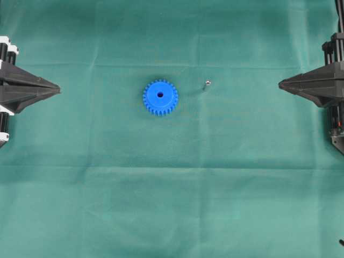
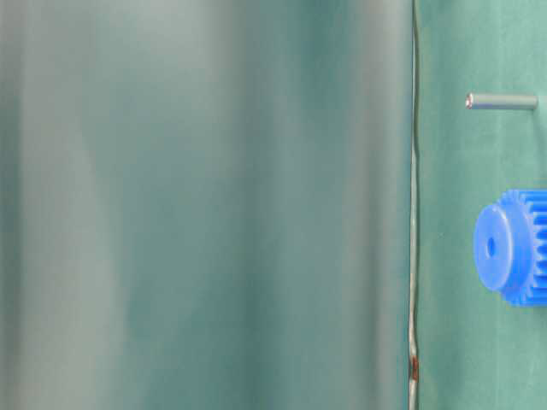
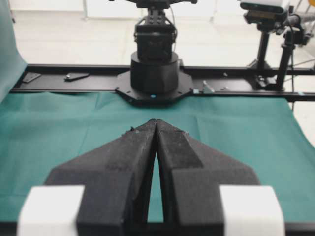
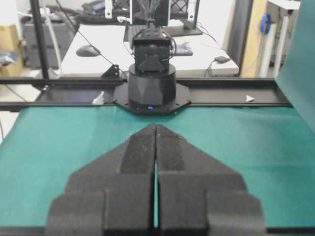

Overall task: Insert the shaft placed at a random location into the center hole of the medium gear at another random location.
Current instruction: 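Move the right gripper open toward the silver shaft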

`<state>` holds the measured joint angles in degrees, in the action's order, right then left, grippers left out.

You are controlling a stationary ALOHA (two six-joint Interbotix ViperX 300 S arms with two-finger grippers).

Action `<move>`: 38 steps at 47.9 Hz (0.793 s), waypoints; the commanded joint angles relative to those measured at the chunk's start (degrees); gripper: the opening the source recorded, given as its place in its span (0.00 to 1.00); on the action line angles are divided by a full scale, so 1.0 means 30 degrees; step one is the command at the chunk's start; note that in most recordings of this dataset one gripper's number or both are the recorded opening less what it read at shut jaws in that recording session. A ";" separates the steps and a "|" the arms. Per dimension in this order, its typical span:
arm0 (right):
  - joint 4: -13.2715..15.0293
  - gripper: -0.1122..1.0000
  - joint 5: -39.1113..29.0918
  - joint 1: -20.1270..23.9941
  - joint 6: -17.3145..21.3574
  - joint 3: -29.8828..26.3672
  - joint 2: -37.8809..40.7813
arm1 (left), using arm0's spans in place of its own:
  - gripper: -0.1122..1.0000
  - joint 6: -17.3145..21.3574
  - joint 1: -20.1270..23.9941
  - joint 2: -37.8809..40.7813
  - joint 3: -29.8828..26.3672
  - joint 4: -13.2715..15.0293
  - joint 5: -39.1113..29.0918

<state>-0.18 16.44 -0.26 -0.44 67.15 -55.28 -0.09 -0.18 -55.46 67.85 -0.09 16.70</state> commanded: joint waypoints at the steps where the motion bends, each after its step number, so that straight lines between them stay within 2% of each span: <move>1: 0.0029 0.11 0.0146 -0.0176 -0.0117 -0.0293 0.0264 | 0.10 -0.0176 -0.0059 0.0117 -0.0557 -0.0205 -0.0557; 12: 0.0000 0.11 0.0088 -0.1025 -0.0117 -0.0352 0.1143 | 0.10 -0.0352 -0.0088 -0.0439 -0.0615 -0.0234 -0.1289; 27: -0.0088 0.12 0.1055 -0.1904 -0.0088 -0.0205 0.3955 | 0.10 -0.0322 -0.0059 -0.0469 -0.0615 -0.0264 -0.1641; 32: -0.0234 0.28 0.1494 -0.2139 -0.0059 -0.0293 0.5566 | 0.10 -0.0322 -0.0088 -0.0469 -0.0615 -0.0264 -0.1641; 38: -0.0234 0.60 0.1963 -0.2344 -0.0117 -0.0586 0.7705 | 0.10 -0.0352 -0.0088 -0.0469 -0.0615 -0.0264 -0.1670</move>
<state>-0.62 20.74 -6.77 -0.53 67.15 -35.86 -1.05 -0.35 -57.13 67.50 -0.70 11.51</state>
